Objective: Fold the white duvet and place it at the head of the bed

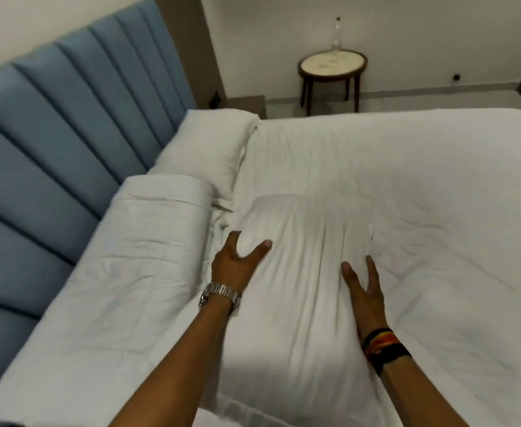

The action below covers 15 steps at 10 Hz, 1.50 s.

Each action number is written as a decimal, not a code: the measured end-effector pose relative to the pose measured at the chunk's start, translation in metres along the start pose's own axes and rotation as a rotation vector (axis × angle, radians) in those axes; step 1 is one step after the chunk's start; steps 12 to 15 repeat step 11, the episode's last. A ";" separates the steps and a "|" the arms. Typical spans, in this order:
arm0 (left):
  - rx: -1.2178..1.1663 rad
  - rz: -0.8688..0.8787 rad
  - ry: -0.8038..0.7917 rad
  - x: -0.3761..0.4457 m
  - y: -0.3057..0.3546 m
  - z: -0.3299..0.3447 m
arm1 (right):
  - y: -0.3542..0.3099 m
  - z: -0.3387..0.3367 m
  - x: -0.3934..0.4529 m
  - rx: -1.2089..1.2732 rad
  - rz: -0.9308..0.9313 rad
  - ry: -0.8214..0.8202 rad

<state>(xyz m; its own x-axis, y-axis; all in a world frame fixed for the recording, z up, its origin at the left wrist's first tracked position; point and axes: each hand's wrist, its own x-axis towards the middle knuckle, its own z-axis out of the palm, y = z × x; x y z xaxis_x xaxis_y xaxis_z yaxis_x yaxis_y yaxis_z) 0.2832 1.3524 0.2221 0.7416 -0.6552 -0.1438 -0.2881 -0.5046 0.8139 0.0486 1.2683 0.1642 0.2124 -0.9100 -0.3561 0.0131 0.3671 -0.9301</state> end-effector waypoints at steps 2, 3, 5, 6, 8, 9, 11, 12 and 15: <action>0.135 0.137 0.257 0.012 0.011 -0.194 | -0.058 0.139 -0.058 0.081 -0.187 -0.255; 0.329 0.067 0.292 0.026 -0.014 -0.295 | -0.065 0.217 -0.085 0.063 -0.235 -0.389; 0.619 -0.248 0.094 0.072 -0.164 -0.405 | 0.022 0.362 -0.121 -0.479 -0.045 -0.531; 0.611 -0.224 0.036 0.085 -0.267 -0.386 | 0.073 0.427 -0.126 -0.830 -0.191 -0.328; 0.623 -0.040 0.118 0.098 -0.338 -0.343 | 0.115 0.465 -0.103 -1.122 -0.390 -0.288; 0.654 -0.022 0.097 0.106 -0.333 -0.336 | 0.111 0.449 -0.097 -1.135 -0.348 -0.336; 0.522 -0.044 0.038 0.074 -0.294 -0.354 | 0.068 0.421 -0.131 -0.845 -0.177 -0.451; 0.522 -0.044 0.038 0.074 -0.294 -0.354 | 0.068 0.421 -0.131 -0.845 -0.177 -0.451; 0.522 -0.044 0.038 0.074 -0.294 -0.354 | 0.068 0.421 -0.131 -0.845 -0.177 -0.451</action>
